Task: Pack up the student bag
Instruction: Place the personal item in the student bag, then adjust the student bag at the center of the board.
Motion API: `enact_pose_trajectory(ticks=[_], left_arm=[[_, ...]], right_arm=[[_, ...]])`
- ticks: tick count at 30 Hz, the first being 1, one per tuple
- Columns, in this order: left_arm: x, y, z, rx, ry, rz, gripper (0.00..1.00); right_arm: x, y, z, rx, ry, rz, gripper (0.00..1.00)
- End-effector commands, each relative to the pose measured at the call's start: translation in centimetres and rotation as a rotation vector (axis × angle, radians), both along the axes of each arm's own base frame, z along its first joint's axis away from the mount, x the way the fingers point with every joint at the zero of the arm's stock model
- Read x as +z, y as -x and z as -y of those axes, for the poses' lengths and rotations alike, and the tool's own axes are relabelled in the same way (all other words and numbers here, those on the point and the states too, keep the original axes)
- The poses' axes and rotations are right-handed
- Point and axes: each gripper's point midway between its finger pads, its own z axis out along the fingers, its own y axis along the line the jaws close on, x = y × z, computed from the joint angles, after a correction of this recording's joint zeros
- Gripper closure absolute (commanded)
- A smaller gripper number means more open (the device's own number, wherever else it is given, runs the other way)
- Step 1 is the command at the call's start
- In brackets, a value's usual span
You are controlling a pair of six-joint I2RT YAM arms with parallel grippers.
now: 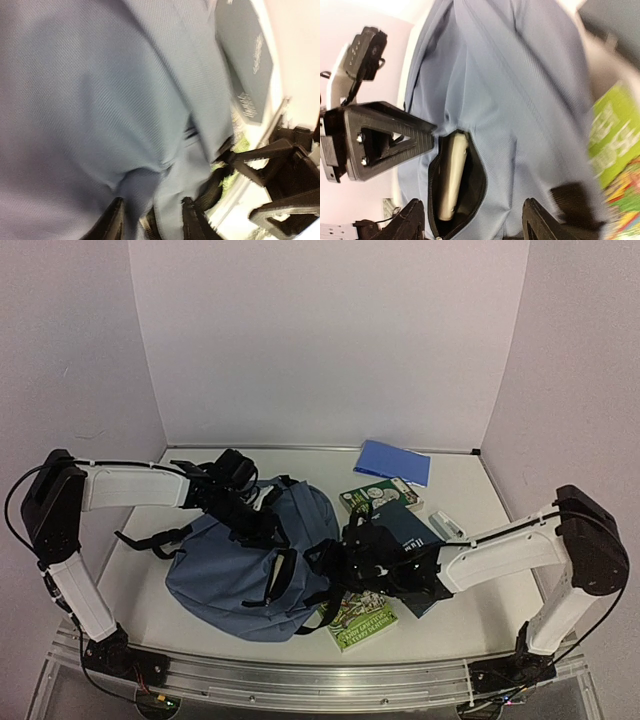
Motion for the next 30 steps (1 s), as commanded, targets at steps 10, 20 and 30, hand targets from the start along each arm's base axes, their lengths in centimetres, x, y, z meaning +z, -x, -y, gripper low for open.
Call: enact_pose_trajectory(ticks=[10, 20, 30], left_arm=[[2.1, 0.3, -6.7, 0.417, 0.03, -0.057, 0.17], [-4.5, 0.2, -10.9, 0.639, 0.043, -0.115, 0.1], [-8.9, -3.8, -10.4, 0.619, -0.01, -0.03, 0.1]], right_arm=[[-1.4, -6.5, 2.0, 0.253, 0.318, 0.102, 0.27], [-5.4, -6.4, 1.0, 0.284, 0.309, 0.027, 0.72], [-4.6, -2.5, 3.0, 0.258, 0.233, -0.024, 1.0]])
